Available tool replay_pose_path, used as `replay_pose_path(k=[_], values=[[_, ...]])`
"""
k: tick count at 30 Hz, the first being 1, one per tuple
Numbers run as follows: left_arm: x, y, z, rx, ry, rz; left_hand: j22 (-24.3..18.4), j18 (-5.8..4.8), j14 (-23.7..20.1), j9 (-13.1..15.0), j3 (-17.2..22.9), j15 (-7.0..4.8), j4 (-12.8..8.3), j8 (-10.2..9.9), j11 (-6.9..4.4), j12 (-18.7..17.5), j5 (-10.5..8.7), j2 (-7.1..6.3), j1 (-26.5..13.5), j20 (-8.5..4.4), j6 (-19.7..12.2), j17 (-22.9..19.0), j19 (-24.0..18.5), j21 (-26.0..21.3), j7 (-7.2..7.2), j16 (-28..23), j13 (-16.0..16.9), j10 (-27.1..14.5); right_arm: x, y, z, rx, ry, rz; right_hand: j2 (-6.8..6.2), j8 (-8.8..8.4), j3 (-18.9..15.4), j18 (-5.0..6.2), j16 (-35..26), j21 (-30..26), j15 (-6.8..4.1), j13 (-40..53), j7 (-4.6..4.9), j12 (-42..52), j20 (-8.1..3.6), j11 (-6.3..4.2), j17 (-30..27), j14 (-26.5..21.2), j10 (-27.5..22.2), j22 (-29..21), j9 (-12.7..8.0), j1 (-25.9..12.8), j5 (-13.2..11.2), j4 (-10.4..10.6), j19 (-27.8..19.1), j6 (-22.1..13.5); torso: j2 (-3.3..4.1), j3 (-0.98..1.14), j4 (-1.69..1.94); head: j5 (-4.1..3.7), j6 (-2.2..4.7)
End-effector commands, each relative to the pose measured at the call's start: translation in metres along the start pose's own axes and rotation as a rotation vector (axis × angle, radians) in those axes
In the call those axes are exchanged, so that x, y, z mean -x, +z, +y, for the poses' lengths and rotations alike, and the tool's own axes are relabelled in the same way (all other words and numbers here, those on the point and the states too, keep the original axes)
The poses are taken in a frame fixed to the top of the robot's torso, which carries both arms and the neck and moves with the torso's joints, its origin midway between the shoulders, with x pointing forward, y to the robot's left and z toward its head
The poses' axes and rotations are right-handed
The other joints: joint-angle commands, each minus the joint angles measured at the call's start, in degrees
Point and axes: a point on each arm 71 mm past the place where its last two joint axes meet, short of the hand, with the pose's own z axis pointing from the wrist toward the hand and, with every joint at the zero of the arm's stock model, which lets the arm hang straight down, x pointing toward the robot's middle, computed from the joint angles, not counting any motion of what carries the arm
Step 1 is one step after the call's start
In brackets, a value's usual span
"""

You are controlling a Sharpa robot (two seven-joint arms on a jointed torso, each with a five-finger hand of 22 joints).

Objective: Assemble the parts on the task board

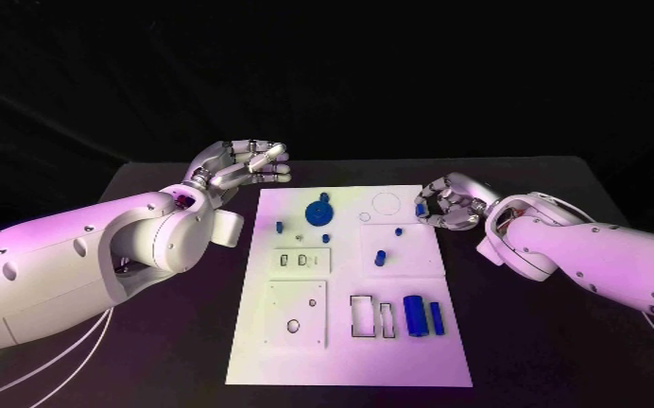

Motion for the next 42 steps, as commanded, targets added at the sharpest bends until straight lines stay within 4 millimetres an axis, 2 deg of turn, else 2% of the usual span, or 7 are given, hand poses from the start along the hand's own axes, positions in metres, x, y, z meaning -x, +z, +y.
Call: replay_pose_path(k=[1,19,29,33,35,39,42], values=[[-0.002,0.0,-0.001,-0.009,-0.006,0.019,-0.07,0.2,-0.45,0.07,-0.44,0.11,-0.01,-0.13,0.03,-0.26,-0.34,0.49,-0.07,0.04,-0.36,0.1,-0.48,-0.29,1.85,-0.34,0.09,-0.27,0.0,0.001,0.0,-0.006,0.001,-0.006,0.78,0.68,0.95,0.0,0.23,0.3,-0.1,1.51,-0.22,0.39,0.09,-0.16,15.1,6.08,0.69,13.24,0.01,-0.66,-0.15,-0.14,3.95,1.01,-0.03,-0.01,-0.03,0.13,0.01],[-0.002,0.0,-0.001,-0.006,-0.005,0.016,-0.09,0.21,-0.5,0.15,-0.56,0.12,0.0,-0.13,0.05,-0.25,-0.35,0.61,-0.07,0.05,-0.4,0.2,-0.65,-0.33,1.86,-0.38,0.11,-0.31,-0.001,0.003,0.001,-0.008,0.005,-0.006,1.78,2.68,3.36,-0.13,0.23,0.69,-0.99,2.59,-1.5,1.25,-0.67,-1.24,15.1,6.08,1.71,13.58,1.02,-2.31,-0.65,-1.36,4.29,4.75,-0.03,0.04,-0.05,0.02,-0.24],[-0.001,0.0,-0.001,-0.006,-0.004,0.014,-0.09,0.21,-0.5,0.15,-0.56,0.12,0.0,-0.13,0.05,-0.25,-0.35,0.61,-0.07,0.05,-0.4,0.2,-0.65,-0.33,1.86,-0.38,0.11,-0.31,0.002,0.002,0.005,-0.01,-0.016,-0.08,2.64,3.58,4.38,-0.35,0.23,1.39,-1.54,3.58,-2.15,1.97,-1.18,-1.84,15.1,6.08,2.64,14.08,1.67,-2.48,-0.26,-2.38,4.85,6.12,-0.07,-0.01,-0.04,0.02,-0.3],[0.0,0.0,-0.001,-0.006,-0.003,0.013,-0.09,0.21,-0.5,0.15,-0.56,0.12,0.0,-0.13,0.05,-0.25,-0.35,0.61,-0.07,0.05,-0.4,0.2,-0.65,-0.33,1.86,-0.38,0.11,-0.31,0.002,0.0,0.012,0.001,-0.013,-0.083,2.77,3.64,4.51,-0.43,0.23,1.65,-1.6,3.76,-2.2,2.09,-1.25,-1.9,15.1,6.08,2.8,14.25,1.75,-2.61,0.0,-2.49,5.04,6.2,-0.18,-0.05,-0.06,0.14,-0.34],[0.001,0.0,-0.001,-0.005,-0.003,0.011,-0.09,0.21,-0.5,0.15,-0.56,0.12,0.0,-0.13,0.05,-0.25,-0.35,0.61,-0.07,0.05,-0.4,0.2,-0.65,-0.33,1.86,-0.38,0.11,-0.31,0.002,-0.001,0.018,0.008,-0.009,-0.077,3.04,3.58,4.66,-0.48,0.23,1.8,-1.65,3.81,-2.18,2.12,-1.32,-1.91,15.1,6.08,2.85,14.36,1.8,-2.86,-0.08,-2.51,5.16,6.05,-0.26,-0.14,-0.04,0.16,-0.27],[0.002,0.0,0.0,-0.005,-0.001,0.008,-0.09,0.21,-0.5,0.15,-0.56,0.12,0.0,-0.13,0.05,-0.25,-0.35,0.61,-0.07,0.05,-0.4,0.2,-0.65,-0.33,1.86,-0.38,0.11,-0.31,0.002,-0.003,0.035,0.033,-0.006,-0.068,3.19,3.58,4.7,-0.53,0.23,1.96,-1.65,3.87,-2.18,2.16,-1.35,-1.9,15.1,6.08,2.89,14.47,1.85,-3.12,-0.21,-2.46,5.29,6.01,-0.29,-0.21,0.03,0.23,-0.22],[0.004,0.001,0.0,-0.003,0.0,0.004,-0.1,0.22,-0.55,0.26,-0.74,0.14,-0.03,-0.14,0.05,-0.25,-0.37,0.74,-0.01,0.08,-0.47,0.37,-0.81,-0.34,1.88,-0.44,0.13,-0.37,0.0,-0.004,0.054,0.062,-0.011,-0.062,3.37,3.66,4.82,-0.63,0.23,2.27,-1.69,3.98,-2.26,2.24,-1.4,-1.96,15.1,6.08,3.0,14.67,1.98,-3.42,0.34,-2.51,5.52,6.09,-0.4,-0.36,0.06,0.35,-0.39]])
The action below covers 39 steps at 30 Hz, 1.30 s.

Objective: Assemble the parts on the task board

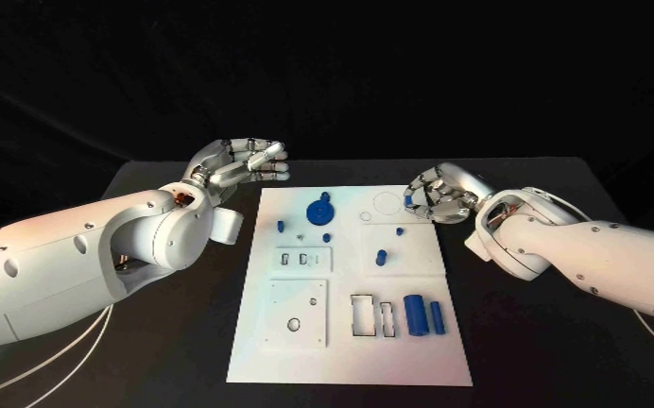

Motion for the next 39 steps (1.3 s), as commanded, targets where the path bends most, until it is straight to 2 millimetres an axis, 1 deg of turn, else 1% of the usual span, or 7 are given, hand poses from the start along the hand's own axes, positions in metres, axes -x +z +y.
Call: replay_pose_path(k=[1,5,12,18,20,33,39], values=[[-0.001,0.001,0.0,-0.005,-0.004,0.015,-0.07,0.23,-0.35,0.07,-0.43,-0.07,-0.02,-0.14,0.05,-0.25,-0.37,0.74,-0.01,0.08,-0.47,0.08,-0.39,-0.34,1.88,-0.2,0.09,-0.37,-0.002,0.0,0.015,0.006,-0.031,-0.005,0.43,0.3,0.41,-0.64,0.23,0.39,-0.47,3.95,-0.09,0.29,-0.58,-0.11,15.06,6.07,0.38,14.7,0.13,-0.54,0.69,-0.19,5.56,0.42,-0.15,-0.2,0.06,0.11,-0.16],[-0.001,0.002,0.004,0.005,-0.006,0.013,-0.07,0.23,-0.35,0.08,-0.45,-0.07,-0.02,-0.13,0.04,-0.24,-0.38,0.75,-0.01,0.08,-0.47,0.1,-0.4,-0.34,1.88,-0.2,0.1,-0.37,-0.014,0.002,0.046,0.055,-0.042,0.016,0.46,0.32,0.43,-0.66,0.23,0.47,-0.5,3.93,-0.1,0.27,-0.61,-0.13,15.06,6.07,0.37,14.75,0.21,-0.81,1.03,-0.18,5.62,0.4,-0.24,-0.59,0.11,-0.14,-0.43],[-0.004,0.004,0.009,0.012,-0.012,0.016,-0.07,0.24,-0.34,0.11,-0.49,-0.07,-0.02,-0.12,0.03,-0.23,-0.39,0.76,-0.02,0.09,-0.45,0.13,-0.41,-0.33,1.87,-0.2,0.1,-0.35,-0.047,0.009,0.091,0.115,-0.051,0.068,0.48,0.31,0.47,-0.65,0.23,0.43,-0.52,3.81,-0.11,0.18,-0.64,-0.15,15.06,6.07,0.28,14.72,0.28,-1.08,1.4,-0.21,5.59,0.34,-0.37,-1.08,0.08,0.33,-0.84],[-0.008,0.005,0.01,0.015,-0.015,0.023,-0.07,0.24,-0.34,0.11,-0.49,-0.07,-0.02,-0.12,0.03,-0.23,-0.39,0.76,-0.02,0.09,-0.45,0.13,-0.41,-0.33,1.87,-0.2,0.1,-0.35,-0.077,0.012,0.116,0.163,-0.084,0.108,0.46,0.36,0.47,-0.63,0.23,0.37,-0.54,3.6,-0.15,0.02,-0.67,-0.17,15.06,6.07,0.13,14.69,0.4,-1.56,1.88,-0.16,5.55,0.38,-0.42,-1.49,0.53,0.24,-1.19],[-0.008,0.005,0.01,0.015,-0.016,0.024,-0.07,0.24,-0.34,0.11,-0.49,-0.07,-0.02,-0.12,0.03,-0.23,-0.39,0.76,-0.02,0.09,-0.45,0.13,-0.41,-0.33,1.87,-0.2,0.1,-0.35,-0.084,0.013,0.12,0.174,-0.094,0.115,0.46,0.36,0.47,-0.63,0.23,0.37,-0.54,3.6,-0.15,0.02,-0.67,-0.17,15.06,6.07,0.13,14.69,0.4,-1.56,1.88,-0.16,5.55,0.38,-0.34,-1.39,0.37,0.42,-1.22],[-0.009,0.006,0.01,0.016,-0.017,0.025,-0.06,0.25,-0.34,0.18,-0.59,-0.09,-0.02,-0.08,-0.01,-0.19,-0.41,0.82,-0.02,0.1,-0.41,0.21,-0.46,-0.32,1.85,-0.22,0.13,-0.3,-0.128,0.015,0.131,0.174,-0.131,0.178,0.29,0.34,0.41,-0.61,0.23,0.31,-0.59,3.41,-0.18,-0.16,-0.73,-0.21,15.06,6.07,-0.02,14.65,0.57,-2.41,2.51,-0.06,5.5,0.3,-0.31,-1.17,0.37,1.62,-2.33],[-0.01,0.006,0.01,0.017,-0.017,0.026,-0.06,0.26,-0.34,0.21,-0.65,-0.09,-0.01,-0.07,-0.01,-0.18,-0.42,0.86,-0.03,0.1,-0.41,0.25,-0.48,-0.31,1.84,-0.23,0.15,-0.29,-0.137,0.015,0.131,0.167,-0.142,0.197,0.21,0.32,0.38,-0.62,0.23,0.33,-0.6,3.43,-0.19,-0.16,-0.73,-0.21,15.06,6.07,-0.01,14.67,0.59,-2.58,2.63,-0.05,5.52,0.27,-0.4,-1.26,0.4,1.63,-2.84]])
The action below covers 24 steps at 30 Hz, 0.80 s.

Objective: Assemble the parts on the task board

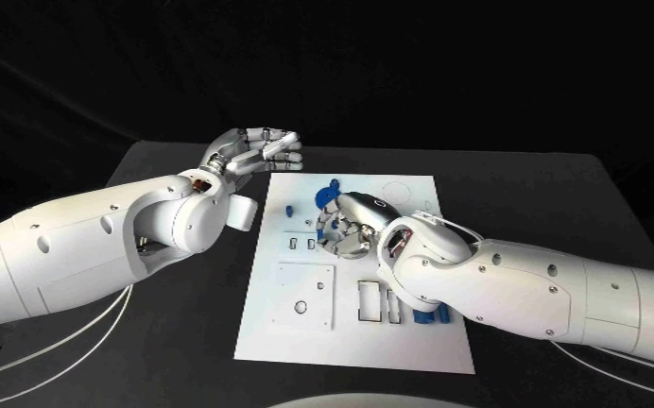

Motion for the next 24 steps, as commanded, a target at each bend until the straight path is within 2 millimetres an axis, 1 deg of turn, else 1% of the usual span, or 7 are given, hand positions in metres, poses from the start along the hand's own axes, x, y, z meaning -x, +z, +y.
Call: replay_pose_path(k=[1,5,9,13,15,18,24], values=[[-0.0029,0.0003,-0.0007,-0.004,-0.011,0.017,-0.07,0.26,-0.35,0.1,-0.33,-0.09,-0.01,-0.07,-0.01,-0.18,-0.21,0.41,-0.02,0.1,-0.41,0.11,-0.48,-0.31,1.84,-0.23,0.11,-0.3,-0.0041,0.0008,-0.0005,-0.011,-0.045,0.02,-0.14,0.14,0.08,-0.63,0.23,0.18,-0.41,3.39,-0.08,-0.19,-0.34,-0.26,15.08,5.86,-0.09,14.69,0.11,-0.72,0.23,0.1,5.53,0.36,-0.04,-0.01,-0.02,0.15,-0.52],[-0.0027,0.0002,-0.0007,-0.004,-0.01,0.017,-0.07,0.26,-0.35,0.1,-0.33,-0.09,-0.01,-0.07,-0.01,-0.18,-0.21,0.41,-0.02,0.1,-0.41,0.11,-0.48,-0.31,1.84,-0.23,0.11,-0.3,-0.0066,0.0012,-0.0005,-0.012,-0.049,0.025,-0.21,0.13,0.05,-0.64,0.23,0.2,-0.41,3.4,-0.08,-0.19,-0.35,-0.25,15.08,5.86,-0.08,14.7,0.13,-0.84,0.26,0.1,5.55,0.34,0.04,0.05,-0.14,0.27,-0.67],[-0.0027,0.0001,-0.0008,-0.004,-0.01,0.017,-0.07,0.26,-0.35,0.1,-0.33,-0.09,-0.01,-0.07,-0.01,-0.18,-0.21,0.41,-0.02,0.1,-0.41,0.11,-0.48,-0.31,1.84,-0.23,0.11,-0.3,-0.0091,0.0016,0.0009,-0.008,-0.049,0.028,-0.32,0.11,0.01,-0.63,0.23,0.18,-0.42,3.45,-0.08,-0.16,-0.35,-0.26,15.08,5.86,-0.04,14.7,0.14,-0.95,0.27,0.08,5.54,0.31,-0.03,0.01,-0.11,0.27,-0.83],[-0.0027,0.0,-0.0007,-0.003,-0.01,0.017,-0.07,0.26,-0.35,0.1,-0.33,-0.09,-0.01,-0.07,-0.01,-0.18,-0.21,0.41,-0.02,0.1,-0.41,0.11,-0.48,-0.31,1.84,-0.23,0.11,-0.3,-0.0107,0.0017,0.0024,-0.003,-0.053,0.029,-0.32,0.11,0.01,-0.63,0.23,0.18,-0.42,3.45,-0.08,-0.16,-0.35,-0.26,15.08,5.86,-0.04,14.7,0.14,-0.95,0.27,0.08,5.54,0.31,-0.02,0.02,0.0,0.28,-0.88],[-0.0024,0.0,-0.0007,-0.003,-0.01,0.016,-0.07,0.26,-0.35,0.1,-0.33,-0.09,-0.01,-0.07,-0.01,-0.18,-0.21,0.41,-0.02,0.1,-0.41,0.11,-0.48,-0.31,1.84,-0.23,0.11,-0.3,-0.011,0.0016,0.0022,-0.004,-0.055,0.03,-0.41,0.09,-0.03,-0.63,0.23,0.17,-0.42,3.38,-0.08,-0.21,-0.36,-0.26,15.08,5.86,-0.1,14.68,0.15,-1.04,0.27,0.06,5.52,0.27,-0.03,-0.02,0.03,0.23,-0.9],[-0.0019,-0.0002,-0.0008,-0.003,-0.01,0.015,-0.07,0.26,-0.35,0.1,-0.33,-0.09,-0.01,-0.07,-0.01,-0.18,-0.21,0.41,-0.02,0.1,-0.41,0.11,-0.48,-0.31,1.84,-0.23,0.11,-0.3,-0.0111,0.0016,0.0013,-0.006,-0.058,0.032,-0.41,0.09,-0.03,-0.63,0.23,0.17,-0.42,3.38,-0.08,-0.21,-0.36,-0.26,15.08,5.86,-0.1,14.68,0.15,-1.04,0.27,0.06,5.52,0.27,-0.04,-0.06,0.01,0.24,-0.93],[-0.0014,-0.0005,-0.0009,-0.003,-0.009,0.014,-0.07,0.27,-0.37,0.15,-0.42,-0.09,-0.01,-0.06,-0.02,-0.17,-0.22,0.46,-0.02,0.11,-0.42,0.17,-0.53,-0.3,1.83,-0.26,0.12,-0.29,-0.012,0.0016,0.0015,-0.006,-0.061,0.038,-0.73,0.02,-0.13,-0.62,0.23,0.13,-0.42,3.35,-0.06,-0.24,-0.36,-0.25,15.08,5.86,-0.12,14.67,0.19,-1.27,0.13,-0.04,5.5,0.15,-0.03,-0.04,-0.07,0.36,-1.05]])
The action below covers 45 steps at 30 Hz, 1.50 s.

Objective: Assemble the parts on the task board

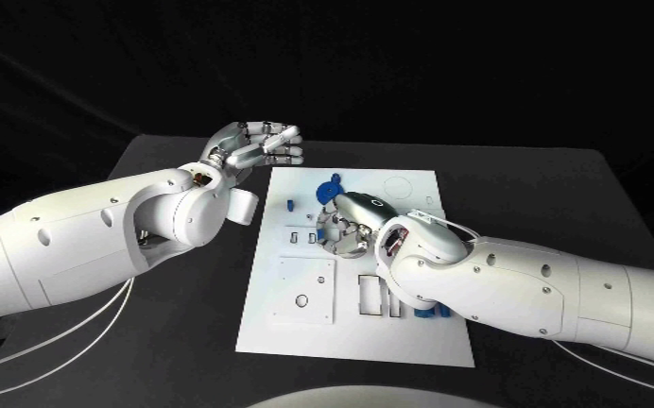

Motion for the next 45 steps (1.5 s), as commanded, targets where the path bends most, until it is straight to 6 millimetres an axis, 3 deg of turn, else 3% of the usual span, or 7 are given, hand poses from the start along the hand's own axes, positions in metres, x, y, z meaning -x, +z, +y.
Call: replay_pose_path(k=[1,15,35,38,42,43,45], values=[[-0.0023,0.0,-0.0009,-0.005,-0.009,0.015,-0.08,0.27,-0.37,0.05,-0.42,-0.09,-0.01,-0.06,-0.02,-0.17,-0.22,0.46,-0.02,-0.09,-0.43,0.05,-0.33,-0.3,1.83,-0.26,0.08,-0.29,-0.0024,0.0,0.0011,0.003,-0.023,0.018,-0.22,0.02,-0.14,-0.63,0.23,0.16,-0.42,3.34,-0.16,-0.26,-0.37,-0.25,15.09,5.86,-0.14,14.65,0.04,-0.73,0.08,-0.07,5.52,0.23,0.01,0.0,-0.02,0.08,-0.07],[-0.0014,-0.0003,-0.0009,-0.004,-0.009,0.014,-0.07,0.28,-0.4,0.1,-0.51,-0.09,-0.02,-0.05,-0.02,-0.16,-0.22,0.5,0.0,-0.08,-0.44,0.11,-0.37,-0.29,1.83,-0.29,0.09,-0.3,-0.0032,-0.0001,0.0013,-0.003,-0.039,0.024,-1.69,-1.05,-0.16,-0.52,0.23,-0.18,-0.11,2.18,0.42,-1.19,-0.18,0.19,15.09,5.86,-1.2,14.44,-0.09,-1.08,-1.37,-1.1,5.27,-1.43,-0.02,0.0,-0.01,0.1,-0.23],[-0.0003,-0.0004,-0.0008,-0.003,-0.008,0.011,-0.07,0.28,-0.4,0.1,-0.51,-0.09,-0.02,-0.05,-0.02,-0.16,-0.22,0.5,0.0,-0.08,-0.44,0.11,-0.37,-0.29,1.83,-0.29,0.09,-0.3,-0.0029,-0.0006,0.0039,0.006,-0.039,0.015,-2.63,-1.98,-0.19,-0.45,0.23,-0.45,0.34,1.82,1.0,-1.5,0.2,0.72,15.09,5.86,-1.58,14.29,-0.27,-1.27,-2.1,-1.82,5.09,-2.84,0.0,0.02,0.0,0.27,-0.53],[-0.0003,-0.0004,-0.0008,-0.003,-0.008,0.011,-0.07,0.28,-0.4,0.1,-0.51,-0.09,-0.02,-0.05,-0.02,-0.16,-0.22,0.5,0.0,-0.08,-0.44,0.11,-0.37,-0.29,1.83,-0.29,0.09,-0.3,-0.0026,-0.0007,0.0041,0.01,-0.037,0.011,-3.17,-2.44,-0.64,-0.43,0.23,-0.51,0.6,1.63,1.26,-1.64,0.45,0.99,15.09,5.86,-1.77,14.27,-0.38,-1.84,-3.56,-1.87,5.05,-3.48,0.01,0.02,0.03,0.26,-0.52],[-0.0002,-0.0004,-0.0008,-0.003,-0.007,0.011,-0.07,0.29,-0.43,0.18,-0.63,-0.08,-0.08,-0.05,0.0,-0.16,-0.22,0.53,0.08,-0.06,-0.47,0.21,-0.44,-0.28,1.83,-0.32,0.11,-0.31,-0.0022,-0.0008,0.0043,0.014,-0.035,0.006,-3.91,-3.43,-3.12,-0.33,0.23,-0.87,0.98,0.76,1.59,-2.3,0.88,1.4,15.09,5.86,-2.62,14.08,-0.77,-3.39,-7.94,-1.01,4.81,-5.11,0.0,-0.03,0.03,0.26,-0.51],[-0.0001,-0.0004,-0.0007,-0.003,-0.007,0.01,-0.07,0.29,-0.43,0.18,-0.63,-0.08,-0.08,-0.05,0.0,-0.16,-0.22,0.53,0.08,-0.06,-0.47,0.22,-0.44,-0.28,1.83,-0.32,0.11,-0.31,-0.0019,-0.0008,0.0044,0.016,-0.034,0.003,-3.76,-3.82,-5.13,-0.28,0.23,-1.07,1.11,0.42,1.75,-2.55,1.03,1.5,15.09,5.86,-2.98,13.97,-0.99,-3.78,-10.57,-0.23,4.68,-5.86,0.0,-0.03,0.03,0.26,-0.51],[0.0001,-0.0003,-0.0007,-0.003,-0.007,0.009,-0.08,0.29,-0.43,0.18,-0.64,-0.08,-0.09,-0.05,0.0,-0.16,-0.22,0.53,0.08,-0.05,-0.47,0.22,-0.46,-0.29,1.83,-0.33,0.11,-0.31,-0.0011,-0.001,0.0047,0.02,-0.03,-0.008,-2.76,-4.38,-11.17,-0.23,0.23,-1.25,1.44,0.01,2.11,-2.79,1.31,1.83,15.09,5.86,-3.45,13.9,-1.51,-2.63,-12.05,1.7,4.59,-7.05,-0.01,-0.03,0.02,0.25,-0.5]])
